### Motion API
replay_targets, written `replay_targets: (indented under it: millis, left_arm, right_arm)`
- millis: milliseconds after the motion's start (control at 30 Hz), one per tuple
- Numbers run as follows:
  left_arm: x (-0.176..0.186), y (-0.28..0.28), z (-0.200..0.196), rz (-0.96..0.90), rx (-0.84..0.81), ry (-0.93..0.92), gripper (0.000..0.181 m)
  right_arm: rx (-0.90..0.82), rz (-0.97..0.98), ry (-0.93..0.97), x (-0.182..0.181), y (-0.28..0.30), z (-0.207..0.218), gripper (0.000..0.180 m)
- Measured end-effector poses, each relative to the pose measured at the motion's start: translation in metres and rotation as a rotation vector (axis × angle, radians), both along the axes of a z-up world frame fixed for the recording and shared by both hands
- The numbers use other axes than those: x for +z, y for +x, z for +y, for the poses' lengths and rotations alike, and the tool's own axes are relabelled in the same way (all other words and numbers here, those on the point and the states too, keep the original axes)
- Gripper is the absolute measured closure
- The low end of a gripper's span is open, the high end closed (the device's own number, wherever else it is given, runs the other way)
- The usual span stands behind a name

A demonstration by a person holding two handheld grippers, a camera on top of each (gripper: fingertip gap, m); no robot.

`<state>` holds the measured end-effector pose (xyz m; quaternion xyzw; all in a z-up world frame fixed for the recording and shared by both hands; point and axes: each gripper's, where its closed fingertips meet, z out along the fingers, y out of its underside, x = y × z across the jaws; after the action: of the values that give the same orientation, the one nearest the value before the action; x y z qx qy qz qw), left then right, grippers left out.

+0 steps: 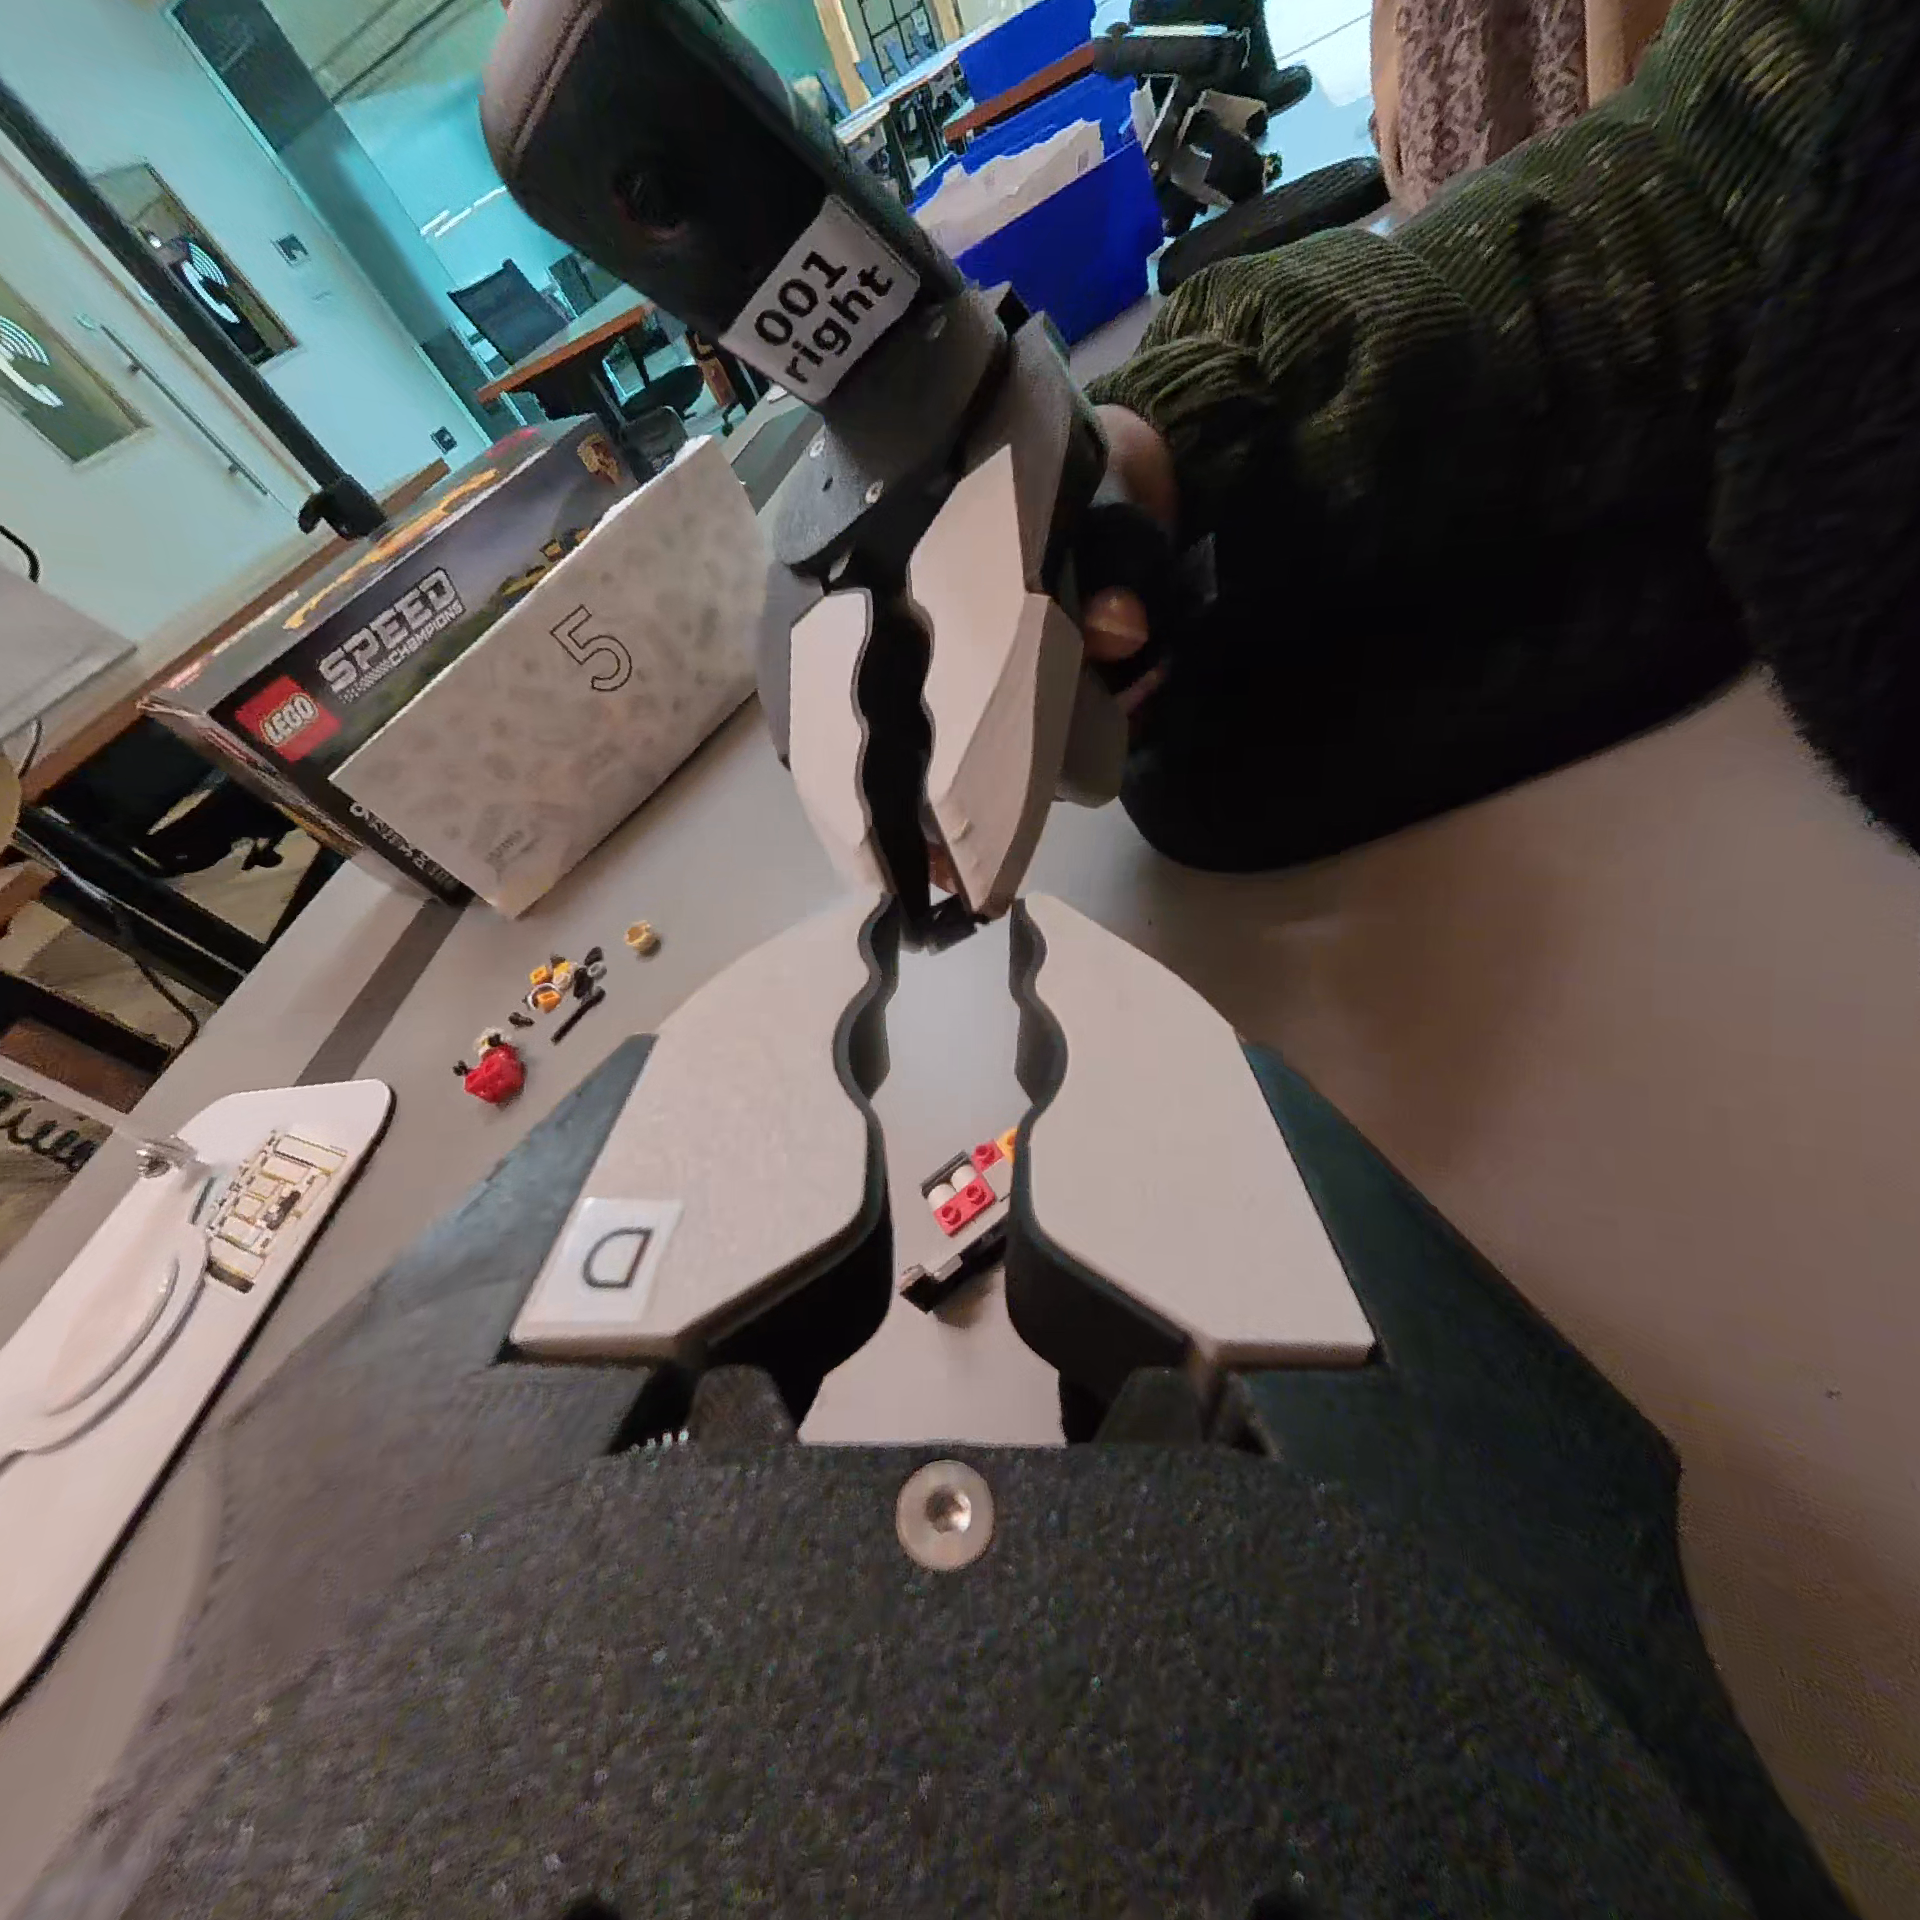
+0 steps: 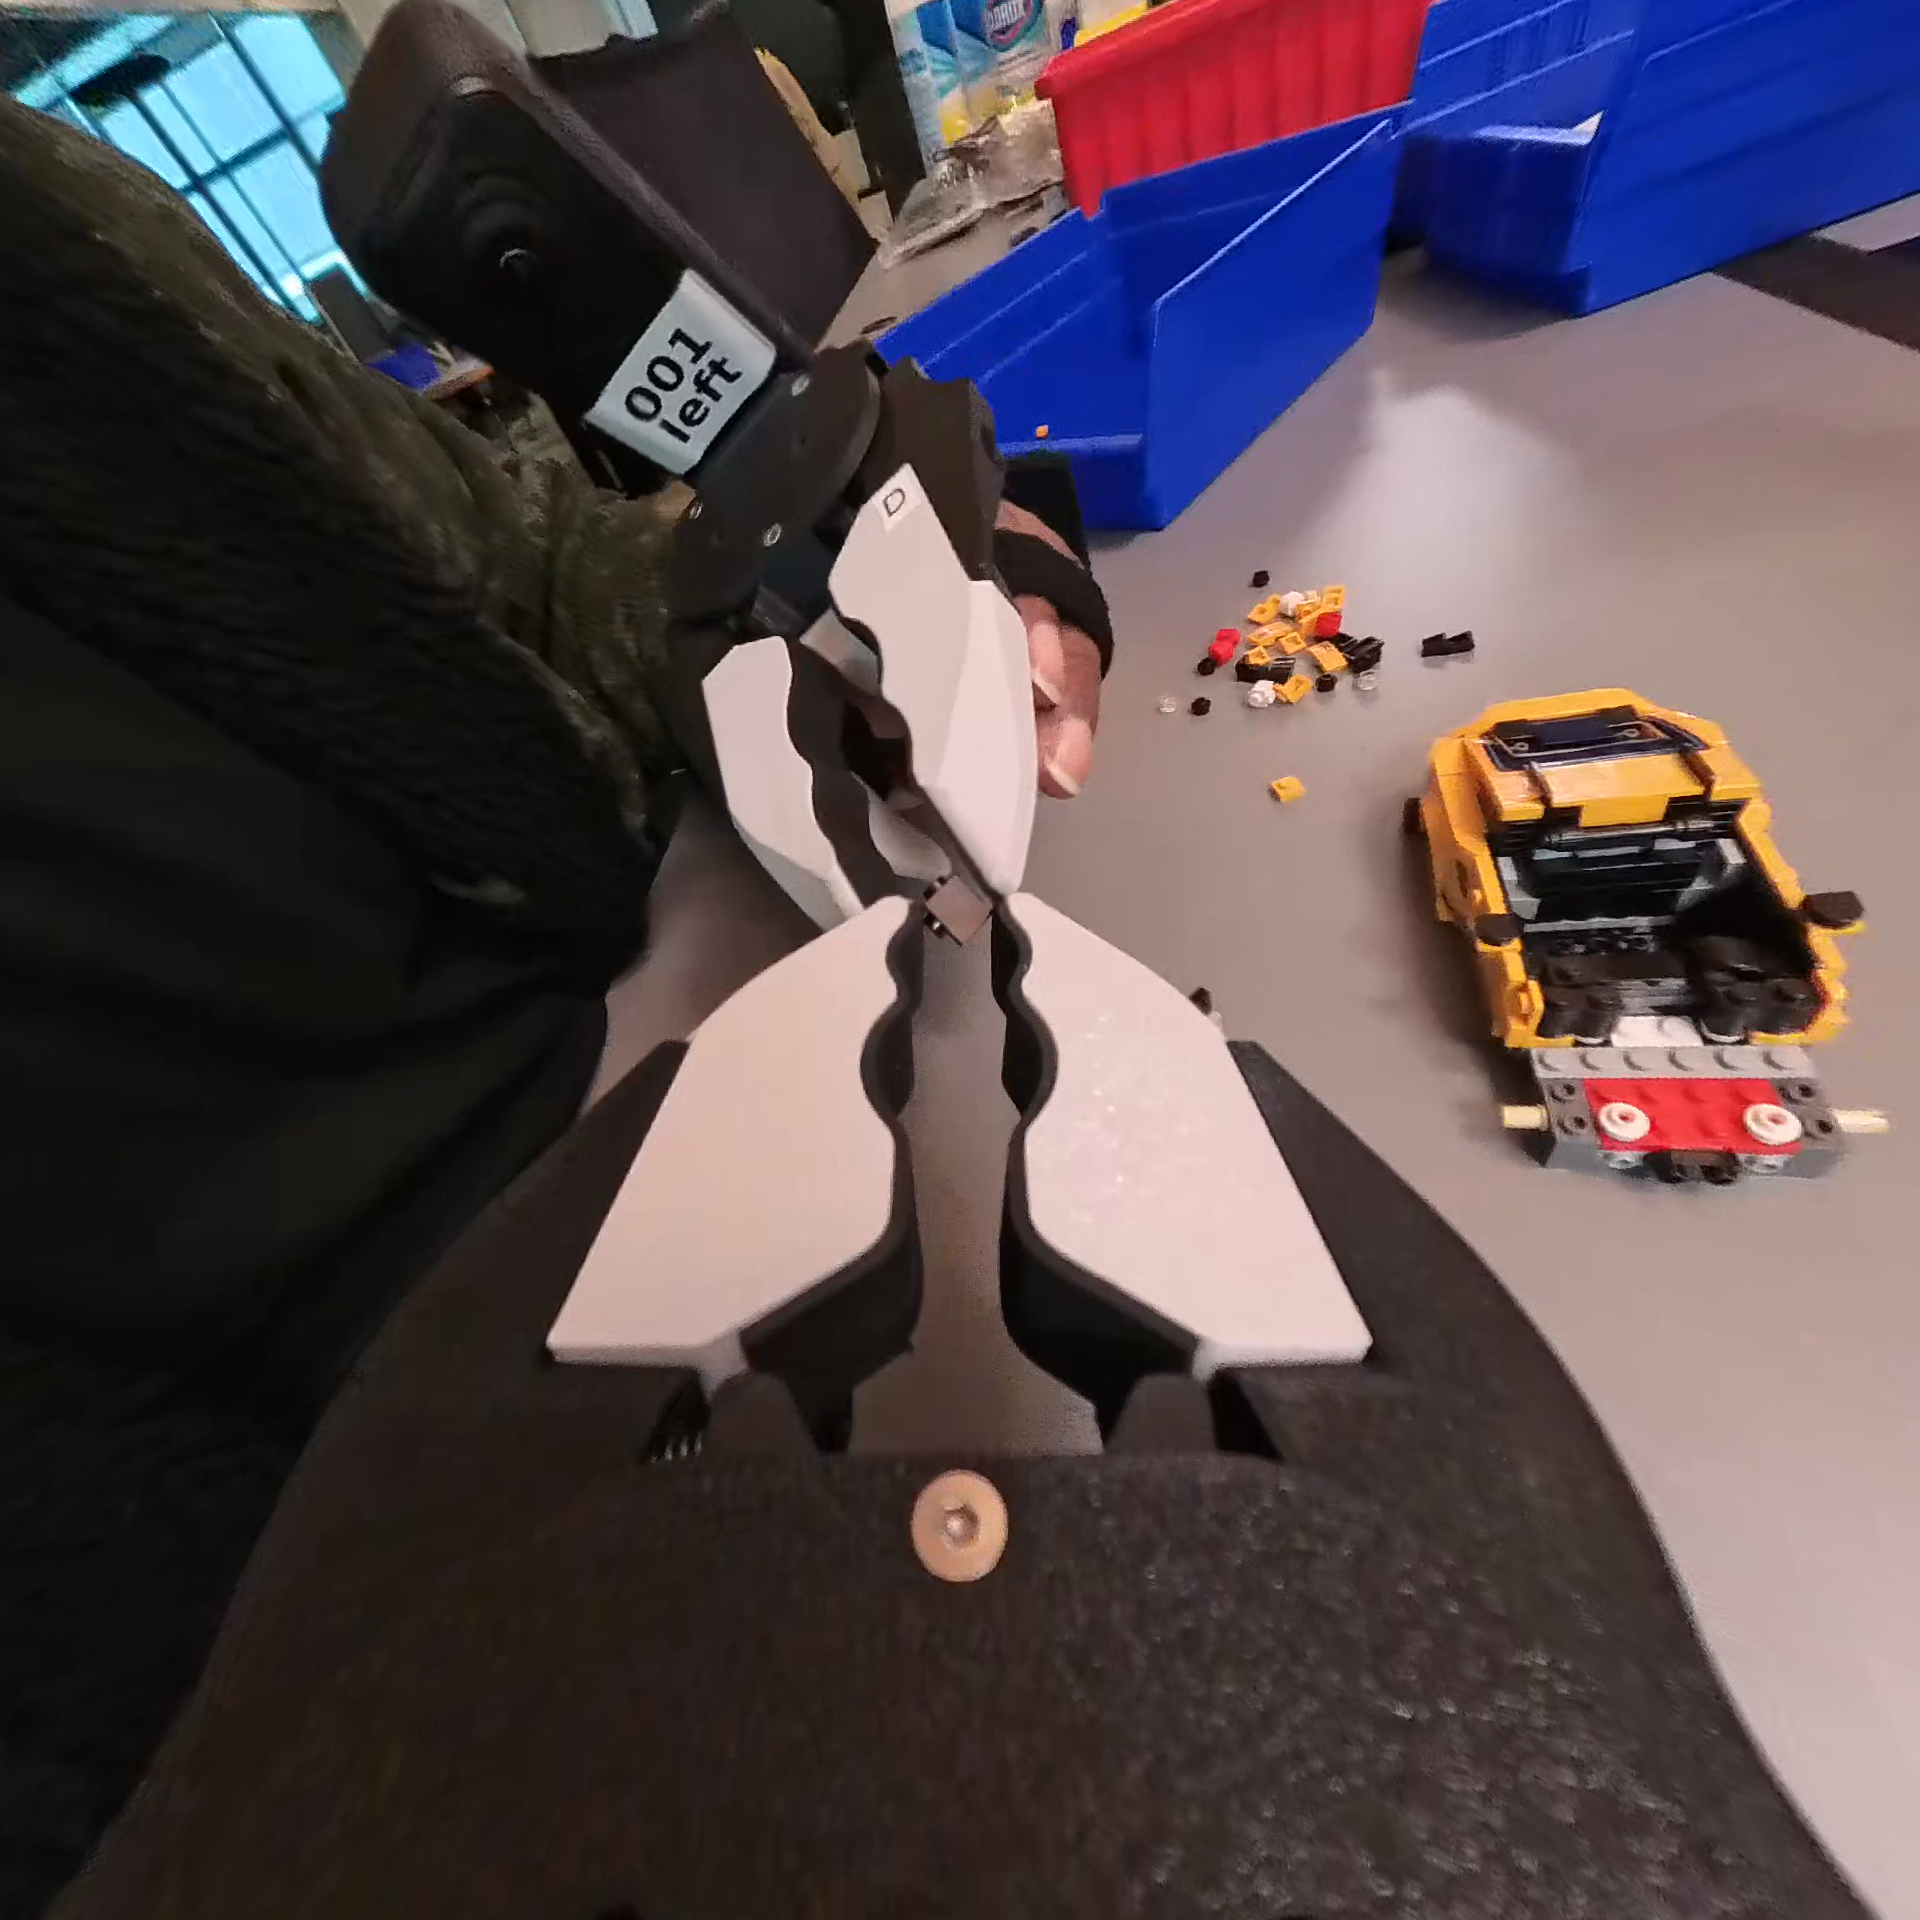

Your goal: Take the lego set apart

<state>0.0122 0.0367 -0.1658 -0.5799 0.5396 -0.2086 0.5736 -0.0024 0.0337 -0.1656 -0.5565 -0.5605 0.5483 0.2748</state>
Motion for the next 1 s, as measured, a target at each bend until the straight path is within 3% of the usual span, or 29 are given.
replay_targets:
  millis: [400, 467, 600, 700, 833, 1000]
  left_arm:
    - [0.006, -0.004, 0.0, -0.002, 0.01, 0.042, 0.17]
    - [0.009, -0.009, 0.008, -0.024, 0.047, 0.011, 0.17]
    - [0.013, -0.019, 0.022, -0.08, 0.108, -0.064, 0.17]
    - [0.015, -0.031, 0.035, -0.101, 0.183, -0.093, 0.17]
    - [0.024, -0.053, 0.048, -0.136, 0.297, -0.113, 0.17]
    - [0.033, -0.086, 0.062, -0.187, 0.451, -0.167, 0.17]
  right_arm:
    - [0.009, 0.076, -0.117, 0.012, 0.003, 0.006, 0.165]
    - [-0.15, 0.107, -0.035, 0.02, -0.001, 0.039, 0.164]
    - [-0.723, 0.058, 0.328, 0.051, 0.003, 0.169, 0.167]
    - [-1.06, 0.015, 0.524, 0.086, 0.009, 0.252, 0.179]
    - [-1.284, -0.014, 0.503, 0.107, -0.002, 0.316, 0.18]
    - [-1.45, -0.052, 0.491, 0.117, -0.01, 0.355, 0.18]
